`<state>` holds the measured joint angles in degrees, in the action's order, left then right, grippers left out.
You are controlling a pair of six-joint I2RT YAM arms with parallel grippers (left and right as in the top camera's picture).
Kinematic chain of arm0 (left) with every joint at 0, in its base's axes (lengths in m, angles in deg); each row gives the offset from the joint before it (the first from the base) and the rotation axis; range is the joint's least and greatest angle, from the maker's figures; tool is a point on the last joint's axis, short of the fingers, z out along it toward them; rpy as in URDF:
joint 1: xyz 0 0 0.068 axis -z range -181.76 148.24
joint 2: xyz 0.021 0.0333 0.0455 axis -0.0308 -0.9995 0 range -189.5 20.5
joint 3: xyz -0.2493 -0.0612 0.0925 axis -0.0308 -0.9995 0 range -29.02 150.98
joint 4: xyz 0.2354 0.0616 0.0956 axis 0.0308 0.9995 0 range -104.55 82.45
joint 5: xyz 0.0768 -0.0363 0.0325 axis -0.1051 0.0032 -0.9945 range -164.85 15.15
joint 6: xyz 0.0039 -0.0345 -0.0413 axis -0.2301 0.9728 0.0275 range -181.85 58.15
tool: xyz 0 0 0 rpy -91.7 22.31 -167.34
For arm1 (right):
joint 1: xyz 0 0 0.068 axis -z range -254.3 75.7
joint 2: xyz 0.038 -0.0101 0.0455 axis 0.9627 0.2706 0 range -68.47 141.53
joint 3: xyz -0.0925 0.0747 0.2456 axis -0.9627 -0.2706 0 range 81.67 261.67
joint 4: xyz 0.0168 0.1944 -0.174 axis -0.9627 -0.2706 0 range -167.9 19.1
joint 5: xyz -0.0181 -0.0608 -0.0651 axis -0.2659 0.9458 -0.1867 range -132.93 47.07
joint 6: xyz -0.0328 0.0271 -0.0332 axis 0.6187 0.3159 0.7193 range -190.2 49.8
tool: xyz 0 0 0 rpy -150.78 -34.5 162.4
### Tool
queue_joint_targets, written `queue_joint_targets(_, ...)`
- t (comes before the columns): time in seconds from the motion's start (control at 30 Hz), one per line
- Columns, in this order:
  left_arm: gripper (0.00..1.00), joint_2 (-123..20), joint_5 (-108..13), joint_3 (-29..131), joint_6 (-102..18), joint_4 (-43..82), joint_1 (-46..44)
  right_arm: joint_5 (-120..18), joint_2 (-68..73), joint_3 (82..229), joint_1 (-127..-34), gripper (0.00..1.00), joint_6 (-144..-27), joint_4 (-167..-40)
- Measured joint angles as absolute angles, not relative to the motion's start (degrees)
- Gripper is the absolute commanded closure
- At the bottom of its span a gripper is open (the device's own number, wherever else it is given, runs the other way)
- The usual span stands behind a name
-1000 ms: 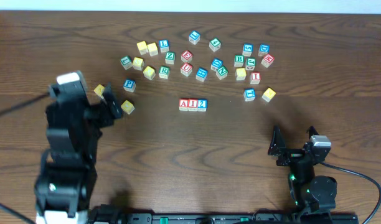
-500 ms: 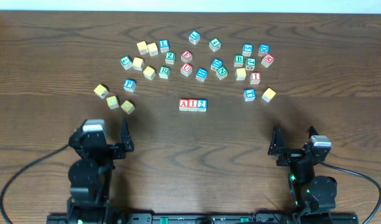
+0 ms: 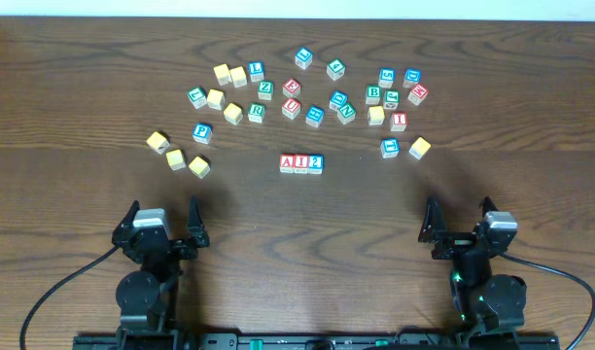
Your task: Spell out AI2
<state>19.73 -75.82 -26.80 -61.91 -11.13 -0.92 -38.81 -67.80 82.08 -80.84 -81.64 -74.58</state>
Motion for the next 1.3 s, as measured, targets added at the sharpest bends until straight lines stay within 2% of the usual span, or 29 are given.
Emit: queue_joint_targets(1.3,0.02,19.8,-75.2,-26.8,-63.2,-11.2,-0.9,-38.8,-67.8,82.1,-80.8,0.01,-81.6,-74.6)
